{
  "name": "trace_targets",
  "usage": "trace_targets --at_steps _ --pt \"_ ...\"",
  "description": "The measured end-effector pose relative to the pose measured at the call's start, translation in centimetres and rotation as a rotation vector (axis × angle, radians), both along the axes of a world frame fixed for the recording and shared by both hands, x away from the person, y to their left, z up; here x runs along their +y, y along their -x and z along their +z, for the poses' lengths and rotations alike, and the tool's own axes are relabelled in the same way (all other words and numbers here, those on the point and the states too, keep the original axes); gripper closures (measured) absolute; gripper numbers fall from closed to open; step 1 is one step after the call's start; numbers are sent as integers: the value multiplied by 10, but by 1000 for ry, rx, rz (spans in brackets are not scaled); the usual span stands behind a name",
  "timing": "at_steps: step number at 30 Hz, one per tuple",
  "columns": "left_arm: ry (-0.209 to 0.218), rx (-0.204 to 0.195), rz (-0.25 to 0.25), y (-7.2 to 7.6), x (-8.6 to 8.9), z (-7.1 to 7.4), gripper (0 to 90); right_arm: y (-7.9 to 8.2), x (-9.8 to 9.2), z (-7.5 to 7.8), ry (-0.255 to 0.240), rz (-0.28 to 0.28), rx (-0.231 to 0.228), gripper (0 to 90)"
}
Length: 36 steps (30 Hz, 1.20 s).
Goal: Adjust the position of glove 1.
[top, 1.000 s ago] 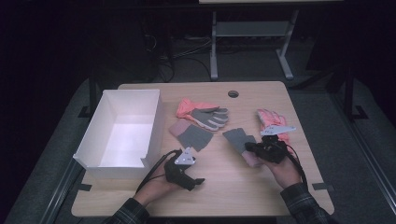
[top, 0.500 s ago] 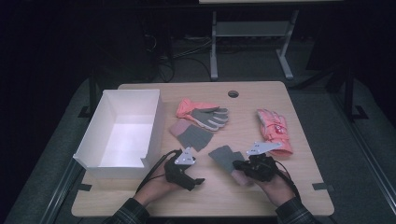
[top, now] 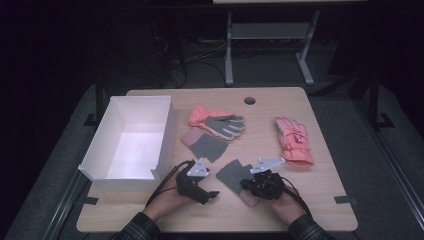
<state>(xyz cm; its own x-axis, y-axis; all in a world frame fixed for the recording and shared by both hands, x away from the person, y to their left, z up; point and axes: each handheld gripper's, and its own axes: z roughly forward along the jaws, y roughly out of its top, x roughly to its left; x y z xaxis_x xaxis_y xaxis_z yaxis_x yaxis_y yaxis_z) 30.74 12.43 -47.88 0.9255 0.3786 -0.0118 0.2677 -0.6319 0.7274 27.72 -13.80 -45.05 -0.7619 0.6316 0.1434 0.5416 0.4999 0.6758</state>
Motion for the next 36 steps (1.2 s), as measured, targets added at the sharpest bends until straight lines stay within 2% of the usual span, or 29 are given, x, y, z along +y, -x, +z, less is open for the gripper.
trace_targets --at_steps 1,2,4,5,7,8,9,10,12,13,15,16,17,18,19,20,21,23,25,27,28,32,33,36 --pt "0 0 0 0 0 0 124 0 0 0 0 0 0 768" --pt "0 0 0 0 0 0 124 0 0 0 -1 2 -8 703" --pt "3 2 6 0 0 0 123 1 -2 4 -16 -7 -23 629" --pt "-4 0 4 0 0 0 123 2 -3 6 -22 -14 -29 639" --pt "-11 1 18 1 -2 1 124 1 -13 11 -30 -21 -48 744" --pt "-11 1 18 1 -2 1 125 1 -13 11 -30 -21 -48 744" --pt "-27 3 23 1 -3 3 125 0 -18 12 -30 -21 -51 788" --pt "-36 15 37 1 -5 5 156 -1 -27 13 -18 -33 -55 857" --pt "-42 18 39 2 -5 7 249 -2 -36 14 -14 -44 -53 887" --pt "-46 10 36 3 -4 9 249 -2 -36 14 -14 -44 -53 887" --pt "-49 -3 36 4 -3 14 336 -2 -44 14 -11 -56 -51 897" --pt "-34 12 45 5 -3 18 482 -1 -52 13 -3 -67 -42 900" --pt "-34 12 45 5 -3 18 534 -1 -55 11 -4 -72 -36 900" --pt "-45 37 50 5 -3 20 534 -1 -55 11 -4 -72 -36 900" --pt "-45 54 57 5 -5 22 614 -1 -59 10 7 -72 -30 900" --pt "-47 70 59 5 -6 24 774 -2 -67 7 11 -71 -16 900" --pt "-42 77 55 5 -7 25 774 -2 -67 7 11 -71 -16 900" --pt "-51 82 45 3 -11 28 894 -2 -74 4 11 -59 -15 900" --pt "-59 84 49 3 -16 28 895 -2 -78 2 6 -47 -1 900" --pt "-47 91 61 2 -20 26 895 -3 -81 0 16 -35 2 900" --pt "-66 82 54 -1 -23 26 895 -4 -80 -1 21 -26 12 900" --pt "-65 91 61 -5 -28 24 895 -6 -79 -4 34 -15 36 900" --pt "-79 86 54 -6 -30 24 895 -6 -78 -5 37 -12 43 900" --pt "-70 89 64 -8 -31 24 895 -7 -77 -7 35 2 55 900"
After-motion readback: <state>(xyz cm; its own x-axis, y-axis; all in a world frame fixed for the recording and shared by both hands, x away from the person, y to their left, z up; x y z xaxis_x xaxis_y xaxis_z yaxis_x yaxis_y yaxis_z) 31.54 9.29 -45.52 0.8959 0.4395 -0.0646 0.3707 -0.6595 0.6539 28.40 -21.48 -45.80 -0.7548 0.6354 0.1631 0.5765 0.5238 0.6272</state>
